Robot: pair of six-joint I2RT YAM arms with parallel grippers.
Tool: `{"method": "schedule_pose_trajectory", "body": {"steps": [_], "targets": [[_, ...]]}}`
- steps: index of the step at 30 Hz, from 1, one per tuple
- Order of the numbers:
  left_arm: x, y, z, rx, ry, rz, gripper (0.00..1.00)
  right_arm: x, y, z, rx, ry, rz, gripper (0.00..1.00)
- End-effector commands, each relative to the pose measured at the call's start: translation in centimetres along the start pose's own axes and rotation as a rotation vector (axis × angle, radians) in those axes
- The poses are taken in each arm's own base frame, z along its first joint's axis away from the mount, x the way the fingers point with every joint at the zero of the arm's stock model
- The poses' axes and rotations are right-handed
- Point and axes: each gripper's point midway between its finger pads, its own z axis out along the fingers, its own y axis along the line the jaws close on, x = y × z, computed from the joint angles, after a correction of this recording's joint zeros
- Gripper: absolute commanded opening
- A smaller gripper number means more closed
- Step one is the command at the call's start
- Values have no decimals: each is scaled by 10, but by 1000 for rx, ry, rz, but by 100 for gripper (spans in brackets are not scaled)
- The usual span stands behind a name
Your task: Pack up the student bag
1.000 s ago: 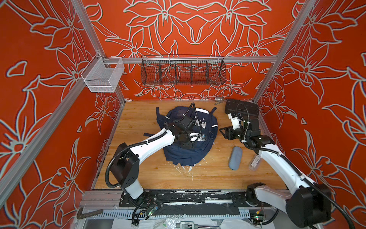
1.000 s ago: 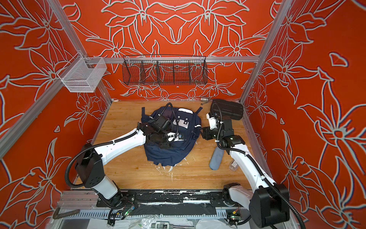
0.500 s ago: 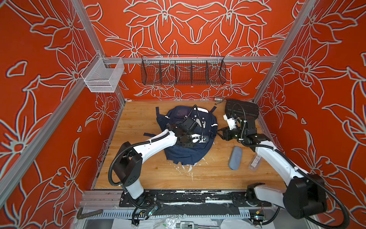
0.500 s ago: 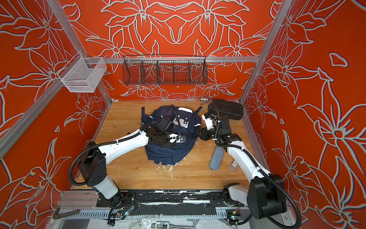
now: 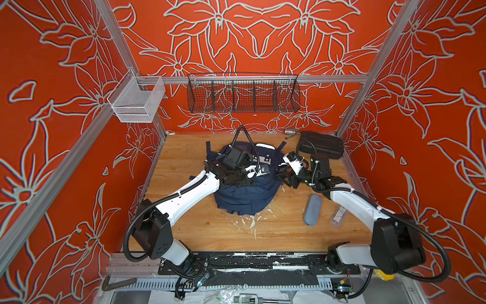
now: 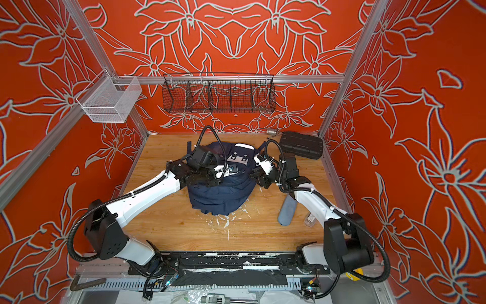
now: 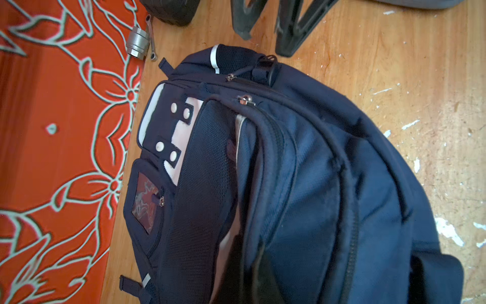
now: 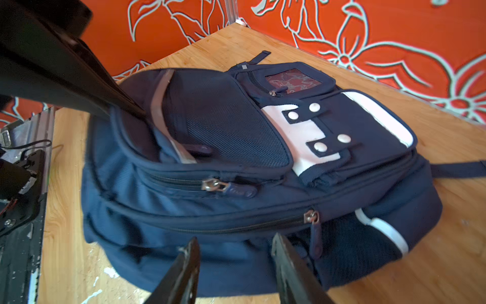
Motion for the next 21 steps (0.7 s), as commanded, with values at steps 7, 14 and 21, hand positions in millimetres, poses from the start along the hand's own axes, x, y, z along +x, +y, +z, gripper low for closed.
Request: {"method": "schedule_pose_trajectory", "body": {"steps": [7,14,21], "targets": [[-24,14,-29,-61,-136,-33,0,-26,12,29,-179,-46,-140,49],[-20,8,-33,-56,-138,-9,0,-5,19,38,-258,14,-186,48],[-18,6,-40,-50,-170,1,0,-4,17,46,-267,24,-228,50]]}}
